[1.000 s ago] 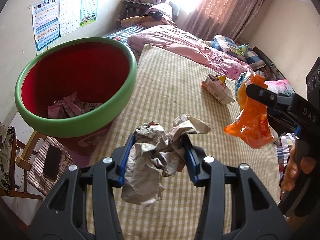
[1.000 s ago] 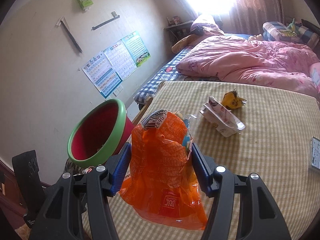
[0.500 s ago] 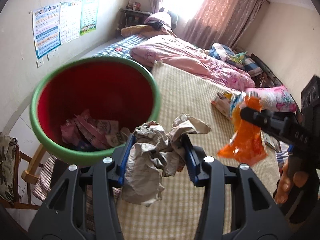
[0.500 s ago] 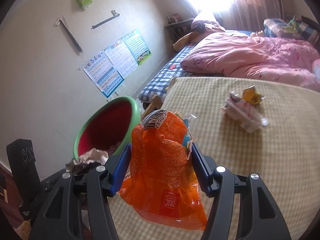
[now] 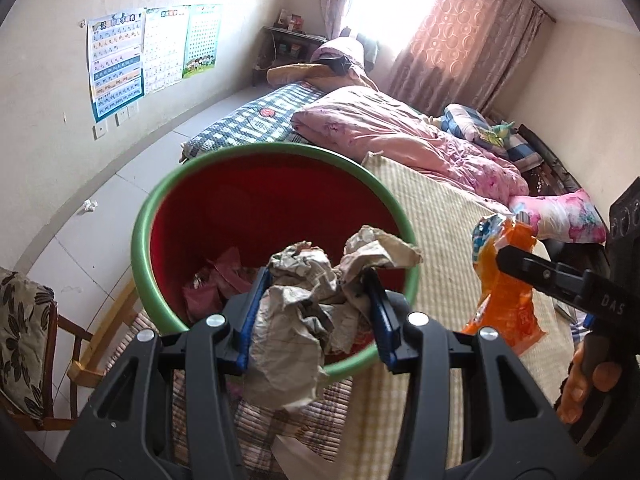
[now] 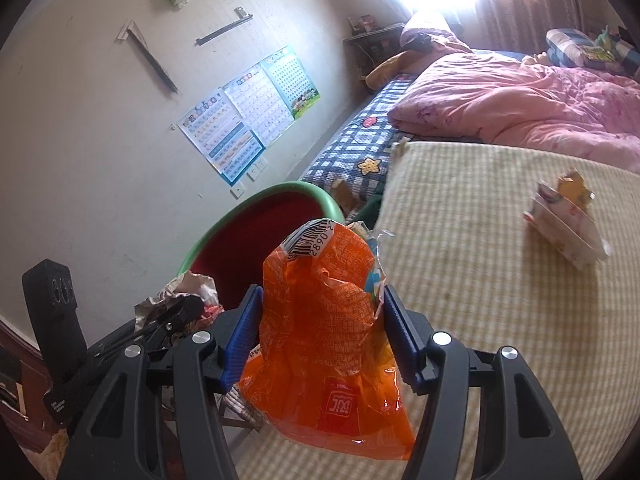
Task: Collect trash
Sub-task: 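Carry the crumpled paper and orange bag over the red bucket, then open both tools to drop the paper and orange bag into the bucket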
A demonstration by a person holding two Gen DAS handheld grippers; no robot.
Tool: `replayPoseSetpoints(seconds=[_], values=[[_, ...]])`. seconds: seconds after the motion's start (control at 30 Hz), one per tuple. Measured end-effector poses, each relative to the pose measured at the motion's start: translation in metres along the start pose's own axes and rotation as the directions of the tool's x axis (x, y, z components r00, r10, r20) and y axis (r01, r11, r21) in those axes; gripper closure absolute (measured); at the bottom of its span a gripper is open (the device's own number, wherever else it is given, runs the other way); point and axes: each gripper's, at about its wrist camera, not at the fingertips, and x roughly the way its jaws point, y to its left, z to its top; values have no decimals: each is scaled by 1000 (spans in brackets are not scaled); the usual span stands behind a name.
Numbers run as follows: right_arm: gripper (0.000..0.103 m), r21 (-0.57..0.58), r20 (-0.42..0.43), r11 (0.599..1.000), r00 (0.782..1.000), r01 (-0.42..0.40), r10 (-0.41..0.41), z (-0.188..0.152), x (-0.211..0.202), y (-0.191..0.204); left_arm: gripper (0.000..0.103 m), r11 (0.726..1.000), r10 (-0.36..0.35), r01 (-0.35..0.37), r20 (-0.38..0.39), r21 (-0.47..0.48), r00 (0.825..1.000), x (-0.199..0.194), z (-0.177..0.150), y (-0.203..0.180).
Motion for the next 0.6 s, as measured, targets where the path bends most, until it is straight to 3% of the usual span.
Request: replayPoseSetpoints(seconds=[0.53,0.6], values=[[43,-85,10,996,999,-34,35,39,41,46,58,1000,-5,5,-19,9,1000,24,17,24],[39,-86,7,995,999,-42,42,42,45,49,51,1000,-4,4,-24,4,1000,26,19,28]])
